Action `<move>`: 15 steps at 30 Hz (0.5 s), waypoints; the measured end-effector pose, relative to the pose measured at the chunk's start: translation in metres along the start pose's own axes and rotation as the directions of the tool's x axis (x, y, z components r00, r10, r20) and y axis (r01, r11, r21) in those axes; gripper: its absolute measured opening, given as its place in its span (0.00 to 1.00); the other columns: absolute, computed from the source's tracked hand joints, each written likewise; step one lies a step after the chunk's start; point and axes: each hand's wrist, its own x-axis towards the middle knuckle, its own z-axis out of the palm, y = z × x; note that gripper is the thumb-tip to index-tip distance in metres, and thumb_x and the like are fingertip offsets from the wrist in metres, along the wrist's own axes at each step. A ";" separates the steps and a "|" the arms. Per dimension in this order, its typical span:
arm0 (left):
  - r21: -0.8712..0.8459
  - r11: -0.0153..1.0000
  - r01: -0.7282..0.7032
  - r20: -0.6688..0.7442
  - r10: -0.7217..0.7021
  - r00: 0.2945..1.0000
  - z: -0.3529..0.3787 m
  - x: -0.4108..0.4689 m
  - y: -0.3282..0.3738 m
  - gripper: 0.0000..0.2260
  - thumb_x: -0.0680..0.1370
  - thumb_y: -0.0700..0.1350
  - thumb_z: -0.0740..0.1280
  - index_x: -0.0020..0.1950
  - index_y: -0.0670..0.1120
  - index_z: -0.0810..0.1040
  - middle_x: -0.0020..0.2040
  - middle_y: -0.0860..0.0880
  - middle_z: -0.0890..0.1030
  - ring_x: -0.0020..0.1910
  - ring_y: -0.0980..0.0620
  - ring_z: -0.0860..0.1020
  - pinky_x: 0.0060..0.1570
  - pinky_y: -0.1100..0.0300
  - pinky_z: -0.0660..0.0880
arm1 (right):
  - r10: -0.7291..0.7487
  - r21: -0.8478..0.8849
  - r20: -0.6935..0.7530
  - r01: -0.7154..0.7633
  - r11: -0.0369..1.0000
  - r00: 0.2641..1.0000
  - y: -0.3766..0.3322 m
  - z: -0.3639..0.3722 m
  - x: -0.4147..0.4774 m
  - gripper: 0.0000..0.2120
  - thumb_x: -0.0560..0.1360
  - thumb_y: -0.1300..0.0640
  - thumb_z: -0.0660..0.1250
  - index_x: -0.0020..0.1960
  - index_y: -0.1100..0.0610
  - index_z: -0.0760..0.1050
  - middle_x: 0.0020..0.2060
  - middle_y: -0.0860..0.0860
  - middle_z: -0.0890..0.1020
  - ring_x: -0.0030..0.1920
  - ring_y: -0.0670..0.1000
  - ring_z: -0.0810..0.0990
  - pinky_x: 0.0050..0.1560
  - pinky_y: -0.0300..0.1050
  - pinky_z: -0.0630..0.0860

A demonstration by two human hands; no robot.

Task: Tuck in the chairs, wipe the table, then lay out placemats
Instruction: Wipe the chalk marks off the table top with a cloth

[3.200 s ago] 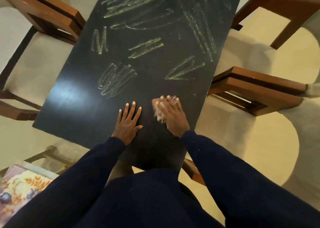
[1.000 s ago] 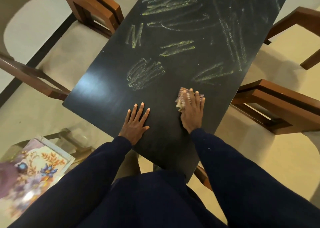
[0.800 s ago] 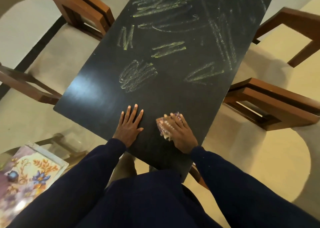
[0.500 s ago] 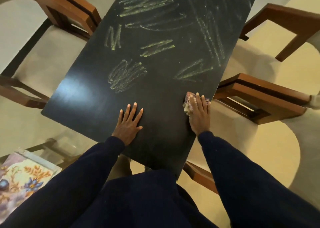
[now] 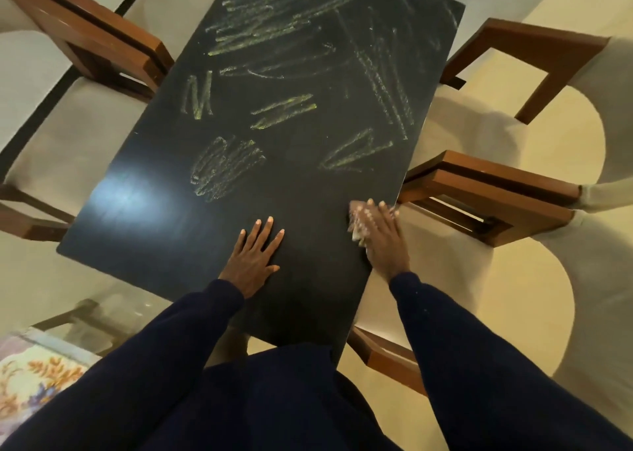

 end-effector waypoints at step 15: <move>-0.033 0.997 0.067 -0.041 -0.068 0.997 -0.004 -0.010 -0.015 0.40 0.86 0.60 0.59 0.84 0.53 0.33 0.84 0.47 0.30 0.83 0.44 0.32 0.83 0.43 0.37 | -0.336 0.094 0.073 0.329 0.940 0.939 -0.045 0.021 -0.062 0.42 0.78 0.57 0.74 0.85 0.50 0.57 0.86 0.54 0.56 0.87 0.58 0.50 0.84 0.67 0.51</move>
